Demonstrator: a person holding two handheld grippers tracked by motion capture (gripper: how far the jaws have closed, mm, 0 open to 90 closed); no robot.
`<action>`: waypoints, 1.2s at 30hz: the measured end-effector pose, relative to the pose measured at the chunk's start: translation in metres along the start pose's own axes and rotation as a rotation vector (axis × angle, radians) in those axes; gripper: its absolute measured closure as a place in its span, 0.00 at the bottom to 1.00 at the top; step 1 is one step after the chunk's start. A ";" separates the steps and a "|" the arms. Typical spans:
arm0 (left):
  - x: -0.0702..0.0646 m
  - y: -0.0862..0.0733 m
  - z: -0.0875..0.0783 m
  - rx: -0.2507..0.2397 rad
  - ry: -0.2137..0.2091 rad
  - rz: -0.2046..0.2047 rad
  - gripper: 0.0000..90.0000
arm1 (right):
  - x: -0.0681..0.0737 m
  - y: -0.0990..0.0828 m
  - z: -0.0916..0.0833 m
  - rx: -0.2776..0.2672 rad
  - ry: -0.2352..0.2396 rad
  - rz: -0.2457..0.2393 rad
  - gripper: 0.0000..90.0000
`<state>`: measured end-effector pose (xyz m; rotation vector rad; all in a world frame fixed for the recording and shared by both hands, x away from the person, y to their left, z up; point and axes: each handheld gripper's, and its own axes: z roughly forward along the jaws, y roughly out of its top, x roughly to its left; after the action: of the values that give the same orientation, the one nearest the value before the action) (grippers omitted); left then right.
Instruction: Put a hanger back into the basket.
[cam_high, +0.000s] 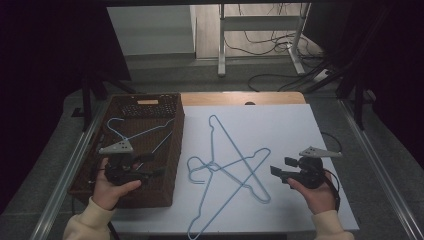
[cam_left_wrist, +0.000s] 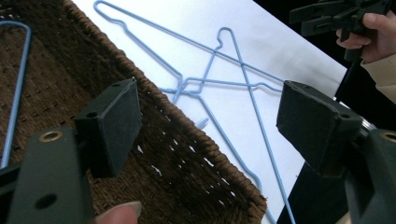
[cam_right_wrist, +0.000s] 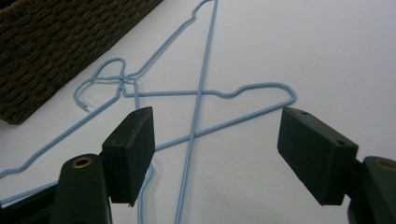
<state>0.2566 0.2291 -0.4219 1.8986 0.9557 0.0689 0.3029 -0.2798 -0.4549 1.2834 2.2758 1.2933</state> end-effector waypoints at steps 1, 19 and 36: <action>0.000 0.000 0.001 0.003 -0.002 0.005 0.24 | 0.000 0.000 0.000 0.001 -0.001 -0.001 0.31; -0.002 -0.003 0.004 0.018 0.002 0.001 0.23 | 0.029 0.001 0.020 0.092 0.007 -0.092 0.31; -0.004 -0.005 0.008 0.032 0.006 0.004 0.23 | 0.060 0.014 0.069 0.192 0.023 -0.169 0.33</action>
<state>0.2545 0.2221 -0.4284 1.9312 0.9625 0.0620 0.3143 -0.1900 -0.4713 1.1074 2.5144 1.0604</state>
